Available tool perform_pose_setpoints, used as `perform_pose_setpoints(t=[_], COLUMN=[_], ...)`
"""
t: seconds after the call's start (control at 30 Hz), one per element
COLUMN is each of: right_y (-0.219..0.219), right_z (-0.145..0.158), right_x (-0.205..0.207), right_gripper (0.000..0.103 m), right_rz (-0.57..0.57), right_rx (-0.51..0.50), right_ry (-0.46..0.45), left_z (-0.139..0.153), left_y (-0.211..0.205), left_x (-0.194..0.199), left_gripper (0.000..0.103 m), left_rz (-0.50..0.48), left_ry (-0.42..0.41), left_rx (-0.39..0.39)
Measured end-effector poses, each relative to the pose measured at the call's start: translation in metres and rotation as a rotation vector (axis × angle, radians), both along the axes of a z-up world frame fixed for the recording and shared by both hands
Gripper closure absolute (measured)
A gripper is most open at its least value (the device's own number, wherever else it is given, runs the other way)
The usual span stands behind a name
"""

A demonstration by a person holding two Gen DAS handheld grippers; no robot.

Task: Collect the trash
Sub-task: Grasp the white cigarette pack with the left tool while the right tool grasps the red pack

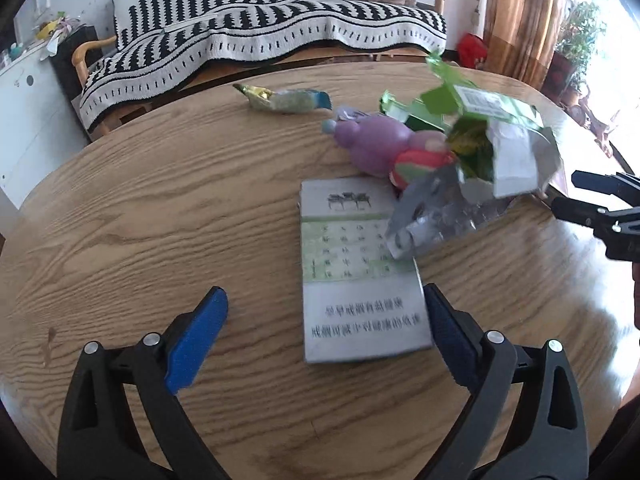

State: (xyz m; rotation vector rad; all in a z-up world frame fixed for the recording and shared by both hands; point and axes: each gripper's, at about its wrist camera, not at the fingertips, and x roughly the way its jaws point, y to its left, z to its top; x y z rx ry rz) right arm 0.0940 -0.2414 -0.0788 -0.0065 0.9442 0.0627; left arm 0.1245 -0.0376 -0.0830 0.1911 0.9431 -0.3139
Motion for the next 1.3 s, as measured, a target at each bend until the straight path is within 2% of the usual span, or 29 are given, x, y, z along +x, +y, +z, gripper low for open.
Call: perform_pose_setpoints(t=[0.17, 0.2, 0.23, 0.27, 0.3, 0.33, 0.53, 0.73, 0.97, 1.13, 1.3], right_y=[0.007, 0.006, 0.006, 0.007, 0.006, 0.006, -0.007, -0.032, -0.073, -0.119, -0.176], right_z=[-0.007, -0.008, -0.009, -0.008, -0.007, -0.006, 0.009, 0.025, 0.037, 0.052, 0.064], right_x=[0.019, 0.021, 0.024, 0.023, 0.023, 0.021, 0.002, -0.032, -0.077, -0.124, -0.184], right_gripper=[0.020, 0.023, 0.032, 0.036, 0.042, 0.042, 0.044, 0.044, 0.044, 0.044, 0.044], right_rz=[0.032, 0.038, 0.050, 0.058, 0.065, 0.072, 0.048, -0.006, -0.092, -0.193, -0.309], right_rx=[-0.019, -0.013, -0.003, -0.011, -0.012, -0.011, 0.001, 0.019, 0.021, 0.049, 0.073], right_ry=[-0.009, -0.006, 0.002, -0.004, -0.001, 0.002, -0.022, -0.042, -0.053, -0.084, -0.116], left_z=[-0.001, -0.001, 0.001, 0.002, 0.004, 0.005, 0.011, 0.041, 0.083, 0.099, 0.108], left_y=[-0.001, -0.001, -0.001, -0.002, -0.003, -0.003, 0.004, 0.020, 0.027, -0.014, -0.101], left_x=[0.007, 0.007, 0.005, 0.003, 0.002, 0.000, 0.000, -0.010, -0.026, -0.040, -0.068], left_gripper=[0.010, 0.011, 0.019, 0.029, 0.035, 0.047, 0.048, 0.048, 0.048, 0.048, 0.048], left_rz=[-0.002, -0.005, -0.016, -0.025, -0.034, -0.043, -0.020, 0.041, 0.114, 0.072, -0.082], left_ry=[-0.001, -0.003, -0.012, -0.017, -0.018, -0.018, -0.001, -0.080, -0.137, -0.144, -0.148], left_rx=[-0.001, -0.001, -0.001, -0.002, 0.000, 0.001, 0.032, 0.079, 0.015, -0.047, -0.067])
